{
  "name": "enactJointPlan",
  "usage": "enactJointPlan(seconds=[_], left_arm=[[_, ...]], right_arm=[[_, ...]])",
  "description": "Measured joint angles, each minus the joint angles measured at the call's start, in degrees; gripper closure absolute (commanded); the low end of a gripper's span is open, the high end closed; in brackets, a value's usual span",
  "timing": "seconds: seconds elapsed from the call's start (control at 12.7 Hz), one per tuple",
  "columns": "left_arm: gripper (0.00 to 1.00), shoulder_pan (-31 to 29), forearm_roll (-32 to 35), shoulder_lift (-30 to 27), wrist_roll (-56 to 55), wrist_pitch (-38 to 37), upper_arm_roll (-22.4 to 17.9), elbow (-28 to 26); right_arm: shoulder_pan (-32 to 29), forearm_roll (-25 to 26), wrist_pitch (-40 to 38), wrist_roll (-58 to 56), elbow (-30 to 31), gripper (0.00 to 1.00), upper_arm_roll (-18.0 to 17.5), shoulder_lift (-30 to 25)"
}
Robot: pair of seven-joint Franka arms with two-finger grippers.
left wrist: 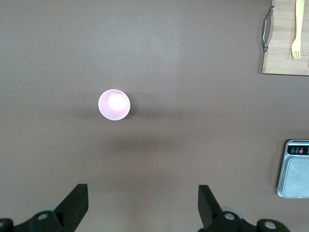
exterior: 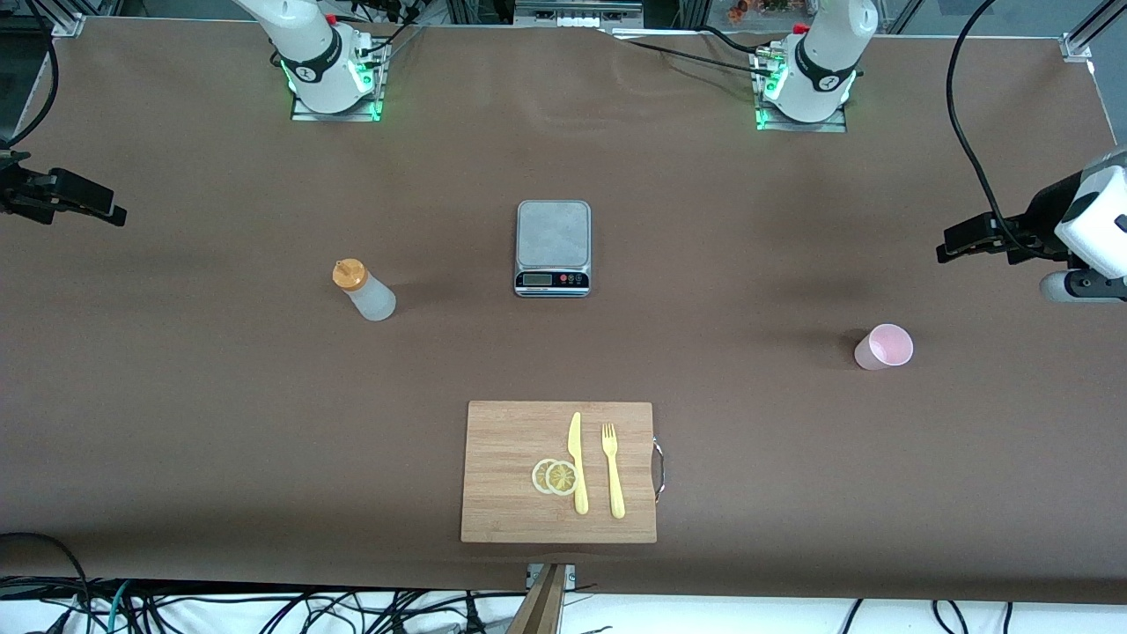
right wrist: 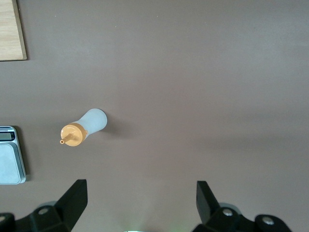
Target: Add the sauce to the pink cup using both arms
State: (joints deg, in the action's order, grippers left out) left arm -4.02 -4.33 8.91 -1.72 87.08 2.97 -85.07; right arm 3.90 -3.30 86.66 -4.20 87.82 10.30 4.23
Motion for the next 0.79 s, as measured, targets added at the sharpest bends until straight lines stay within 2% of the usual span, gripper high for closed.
enactJointPlan(seconds=[0.79], left_arm=[[0.00,0.00,0.00,0.43,-0.01,-0.13,0.00,1.00]], right_arm=[[0.06,0.31,0.00,-0.15,0.00,0.00,-0.04,0.00]])
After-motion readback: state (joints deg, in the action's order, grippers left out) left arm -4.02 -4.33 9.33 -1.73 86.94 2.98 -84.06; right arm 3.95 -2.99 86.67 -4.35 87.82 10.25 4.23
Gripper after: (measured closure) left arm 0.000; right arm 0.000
